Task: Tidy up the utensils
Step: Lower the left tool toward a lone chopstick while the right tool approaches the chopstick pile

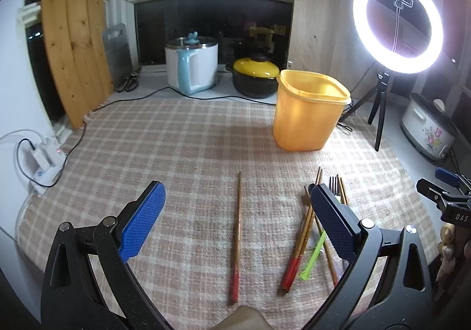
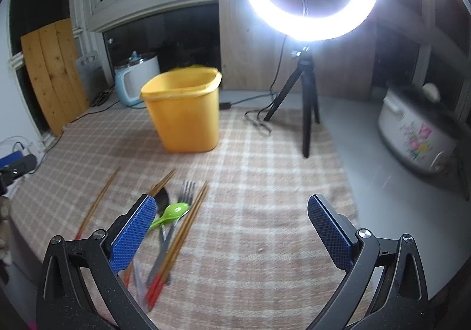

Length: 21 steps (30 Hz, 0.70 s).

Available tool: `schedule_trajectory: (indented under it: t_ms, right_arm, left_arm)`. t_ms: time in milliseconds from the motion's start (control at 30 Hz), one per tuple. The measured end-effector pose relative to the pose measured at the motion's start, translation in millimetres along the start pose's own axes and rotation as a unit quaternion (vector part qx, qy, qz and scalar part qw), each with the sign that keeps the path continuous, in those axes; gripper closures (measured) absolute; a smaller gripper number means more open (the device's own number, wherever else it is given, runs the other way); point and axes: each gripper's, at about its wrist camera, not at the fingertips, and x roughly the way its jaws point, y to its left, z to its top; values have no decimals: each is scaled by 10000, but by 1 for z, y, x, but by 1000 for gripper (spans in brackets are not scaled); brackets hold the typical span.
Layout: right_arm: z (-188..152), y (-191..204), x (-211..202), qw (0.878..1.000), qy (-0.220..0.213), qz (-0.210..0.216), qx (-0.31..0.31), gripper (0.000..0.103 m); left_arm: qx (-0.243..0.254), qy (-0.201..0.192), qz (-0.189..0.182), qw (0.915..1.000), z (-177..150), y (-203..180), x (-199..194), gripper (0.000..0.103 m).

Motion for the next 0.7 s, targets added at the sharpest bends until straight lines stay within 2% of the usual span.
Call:
schedule_trajectory:
  t_ms: [33, 100, 167, 333, 433, 500, 533, 600, 667, 700]
  right_arm:
    - [-1, -1, 4, 9999, 102, 58, 42, 1]
    - [-1, -3, 12, 9993, 287, 166, 151, 1]
    - [-3, -5, 19, 9982, 443, 264, 313, 1]
    - [-2, -13, 38, 9916, 792, 686, 753, 1]
    - [-2, -18, 57, 9837, 1132, 900, 1067, 18]
    - [-3, -20, 71, 9774, 1365, 1036, 1237, 34]
    - [-4, -20, 78, 9745, 1477, 1082, 1297, 37]
    - [-4, -19, 89, 9708, 1660, 1114, 1327, 57]
    - [-6, -14, 102, 9674, 1880, 1125, 1274, 66]
    - [-7, -11, 108, 9659, 1965, 1128, 1251, 67]
  left_arm:
    - [-14, 81, -39, 10000, 0, 4, 5, 2]
    - [-80, 228, -186, 9995, 1, 10, 14, 10]
    - [-163, 456, -362, 9982, 2, 17, 25, 24]
    - [-362, 922, -756, 9922, 0, 30, 51, 43]
    - [-496, 1227, -994, 9862, -2, 37, 68, 53]
    - [-482, 1330, -1040, 9845, -2, 38, 76, 56]
    - [-465, 1380, -1057, 9837, -2, 38, 80, 58]
    - [-457, 1503, -1103, 9814, -3, 40, 89, 59]
    - [-443, 1653, -1136, 9787, -5, 41, 99, 71]
    - [-433, 1695, -1146, 9779, -5, 40, 103, 72]
